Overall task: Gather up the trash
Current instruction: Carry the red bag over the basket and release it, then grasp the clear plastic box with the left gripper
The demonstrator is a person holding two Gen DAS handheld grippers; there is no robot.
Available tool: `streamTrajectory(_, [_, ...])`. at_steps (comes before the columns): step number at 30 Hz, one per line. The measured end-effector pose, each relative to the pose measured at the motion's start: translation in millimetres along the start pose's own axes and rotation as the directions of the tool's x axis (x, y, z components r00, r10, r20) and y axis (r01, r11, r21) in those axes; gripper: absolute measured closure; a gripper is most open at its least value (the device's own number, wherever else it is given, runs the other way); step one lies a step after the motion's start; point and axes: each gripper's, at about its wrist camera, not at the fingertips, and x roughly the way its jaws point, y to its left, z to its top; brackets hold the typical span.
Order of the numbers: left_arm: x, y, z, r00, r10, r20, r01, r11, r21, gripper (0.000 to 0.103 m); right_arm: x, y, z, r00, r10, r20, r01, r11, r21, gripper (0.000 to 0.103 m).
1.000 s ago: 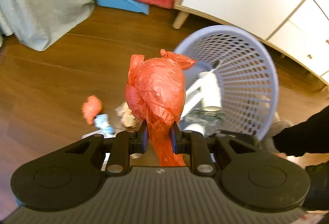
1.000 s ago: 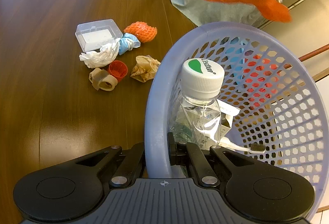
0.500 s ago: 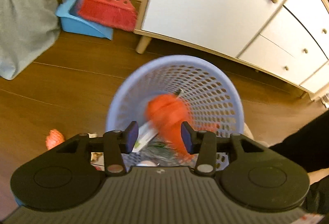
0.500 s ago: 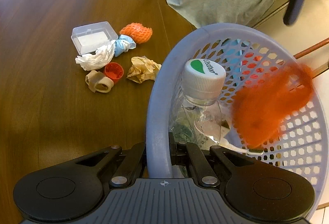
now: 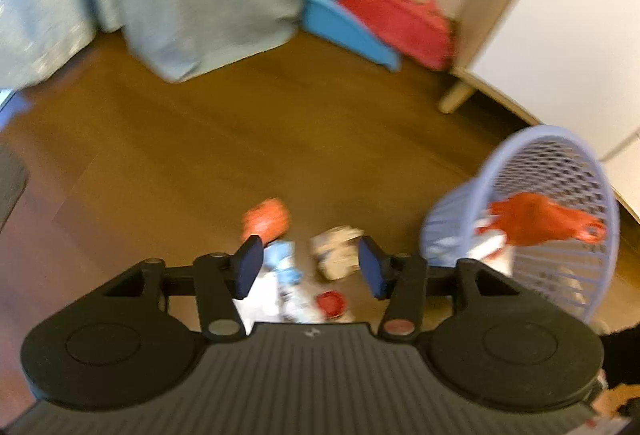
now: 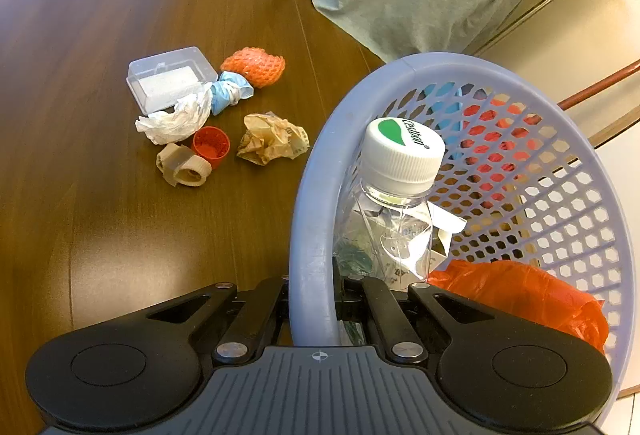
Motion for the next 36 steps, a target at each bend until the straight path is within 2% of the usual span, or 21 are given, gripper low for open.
streamTrajectory(3, [8.6, 19.2, -13.3, 0.999, 0.029, -0.023, -0.03, 0.999, -0.043, 0.054, 1.4, 1.4, 0.2, 1.0, -0.011, 0.0, 0.011, 1.0, -0.007, 0.103])
streamTrajectory(7, [29.3, 30.2, -36.1, 0.996, 0.067, -0.052, -0.069, 0.997, -0.042, 0.05, 6.6, 0.4, -0.4, 0.999, -0.042, -0.004, 0.042, 0.999, -0.014, 0.103])
streamTrajectory(16, [91.0, 30.1, -73.5, 0.992, 0.052, -0.116, -0.056, 0.998, -0.03, 0.043, 22.2, -15.9, -2.6, 0.994, -0.101, -0.039, 0.102, 0.995, 0.022, 0.103])
streamTrajectory(24, [142.4, 19.3, -91.6, 0.99, 0.057, -0.132, -0.06, 0.998, -0.02, 0.043, 26.4, -15.5, -3.4, 0.994, -0.1, -0.036, 0.101, 0.995, 0.016, 0.103])
streamTrajectory(28, [154.4, 20.6, -99.0, 0.985, 0.108, -0.132, -0.11, 0.994, -0.011, 0.043, 27.9, -13.8, -5.5, 0.994, -0.1, -0.036, 0.101, 0.995, 0.008, 0.103])
streamTrajectory(36, [165.0, 32.2, -108.2, 0.983, 0.116, -0.142, -0.121, 0.992, -0.028, 0.043, 29.7, -13.8, -5.9, 0.995, -0.098, -0.036, 0.099, 0.995, 0.01, 0.103])
